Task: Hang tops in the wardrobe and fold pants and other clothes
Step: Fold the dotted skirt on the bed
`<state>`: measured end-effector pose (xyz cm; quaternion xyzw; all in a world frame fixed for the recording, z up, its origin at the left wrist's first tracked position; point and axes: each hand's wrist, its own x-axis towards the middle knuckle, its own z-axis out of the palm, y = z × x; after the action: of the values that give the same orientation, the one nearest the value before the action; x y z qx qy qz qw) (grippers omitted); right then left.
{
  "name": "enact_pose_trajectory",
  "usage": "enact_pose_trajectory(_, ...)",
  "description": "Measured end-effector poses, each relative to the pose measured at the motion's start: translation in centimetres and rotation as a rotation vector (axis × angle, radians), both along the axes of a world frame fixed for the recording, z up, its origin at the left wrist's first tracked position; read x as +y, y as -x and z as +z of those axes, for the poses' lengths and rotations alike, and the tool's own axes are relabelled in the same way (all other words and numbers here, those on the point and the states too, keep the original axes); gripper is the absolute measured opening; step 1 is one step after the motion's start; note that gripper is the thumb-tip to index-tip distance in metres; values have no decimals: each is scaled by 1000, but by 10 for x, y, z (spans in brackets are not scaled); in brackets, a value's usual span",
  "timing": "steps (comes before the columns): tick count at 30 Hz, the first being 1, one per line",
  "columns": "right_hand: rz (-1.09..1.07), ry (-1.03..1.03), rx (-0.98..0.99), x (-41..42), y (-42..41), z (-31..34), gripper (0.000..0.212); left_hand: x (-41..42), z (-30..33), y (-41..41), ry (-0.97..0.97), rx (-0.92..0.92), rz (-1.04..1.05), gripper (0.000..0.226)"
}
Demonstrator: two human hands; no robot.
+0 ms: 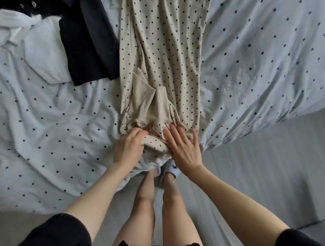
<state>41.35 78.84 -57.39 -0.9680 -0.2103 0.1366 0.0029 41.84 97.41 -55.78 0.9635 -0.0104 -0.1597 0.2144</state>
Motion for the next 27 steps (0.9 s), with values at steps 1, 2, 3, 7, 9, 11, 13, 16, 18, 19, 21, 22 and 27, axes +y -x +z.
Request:
enact_pose_trajectory(1, -9, -27, -30, 0, 1, 1, 78, 0, 4, -1, 13, 9, 49, 45)
enact_pose_trajectory(2, -21, -49, -56, 1, 2, 3, 79, 1, 9, -1, 7, -19, 71, 44)
enact_pose_trajectory(3, -33, -62, -70, 3, 3, 7, 81, 4, 14, -1, -2, -50, 75, 44)
enact_pose_trajectory(7, -6, -89, -105, 6, 0, 27, 70, 13, 36, -3, 55, -17, 106, 45)
enact_pose_trajectory(9, 28, -118, -58, 2, -6, 36, 42, 16, 45, -7, 73, 15, 110, 43)
enact_pose_trajectory(11, -35, -107, 96, -7, -18, 45, 27, 17, 53, -16, 78, 50, 104, 38)
enact_pose_trajectory(13, -116, -126, 138, -14, -44, 56, 26, 20, 63, -36, 73, 56, 95, 37)
enact_pose_trajectory(16, -166, -242, 6, -12, -95, 82, 17, 23, 83, -81, 20, -74, 74, 30)
enact_pose_trajectory(18, -202, -265, -87, -6, -139, 96, 17, 25, 94, -119, -52, -274, 75, 28)
enact_pose_trajectory(19, -242, -268, -115, -2, -164, 100, 20, 24, 98, -140, -93, -379, 99, 30)
enact_pose_trajectory(21, -324, -276, -142, 5, -193, 102, 33, 21, 100, -160, -164, -501, 160, 35)
enact_pose_trajectory(22, -336, -276, -158, 10, -197, 99, 39, 17, 97, -162, -179, -489, 144, 38)
enact_pose_trajectory(27, -63, -221, -95, 25, -144, 62, 36, 2, 45, -104, -198, -65, -130, 65)
